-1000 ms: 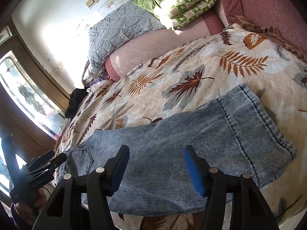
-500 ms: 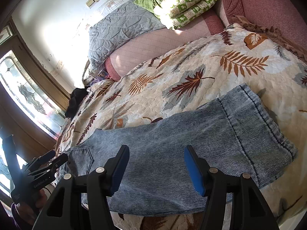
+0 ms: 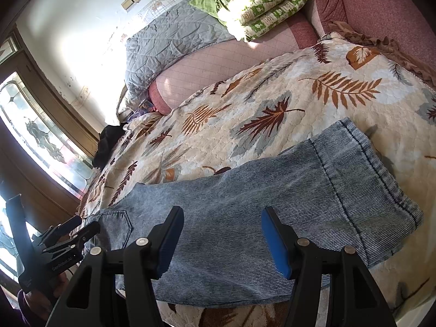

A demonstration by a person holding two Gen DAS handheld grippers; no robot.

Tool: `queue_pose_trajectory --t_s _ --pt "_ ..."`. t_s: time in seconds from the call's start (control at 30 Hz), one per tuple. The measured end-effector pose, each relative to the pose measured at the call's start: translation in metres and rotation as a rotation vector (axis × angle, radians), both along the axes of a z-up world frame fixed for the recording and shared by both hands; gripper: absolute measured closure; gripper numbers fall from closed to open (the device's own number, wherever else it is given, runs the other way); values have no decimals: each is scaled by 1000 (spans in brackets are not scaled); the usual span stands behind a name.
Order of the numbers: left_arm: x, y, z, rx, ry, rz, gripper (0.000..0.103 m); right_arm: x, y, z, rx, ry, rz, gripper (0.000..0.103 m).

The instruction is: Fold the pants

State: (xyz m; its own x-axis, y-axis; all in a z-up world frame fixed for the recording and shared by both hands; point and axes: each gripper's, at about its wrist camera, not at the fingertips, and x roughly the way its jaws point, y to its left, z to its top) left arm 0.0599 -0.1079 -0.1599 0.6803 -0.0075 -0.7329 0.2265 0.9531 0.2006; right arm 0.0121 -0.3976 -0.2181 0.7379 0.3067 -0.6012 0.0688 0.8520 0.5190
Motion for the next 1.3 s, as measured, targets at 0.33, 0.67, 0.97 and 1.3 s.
queue_pose_trajectory --t_s 0.33,0.67,0.97,1.3 --pt "0 -1 0 0 0 -2 27 0 1 1 1 0 3 40" --pt "0 -2 -1 0 -3 0 27 -1 2 1 -1 2 4 40" --pt "1 -2 -2 5 2 -6 27 -2 1 1 -2 1 -5 40" --pt "-13 -25 -13 47 47 -75 27 -45 -78 -2 83 -40 -219 40"
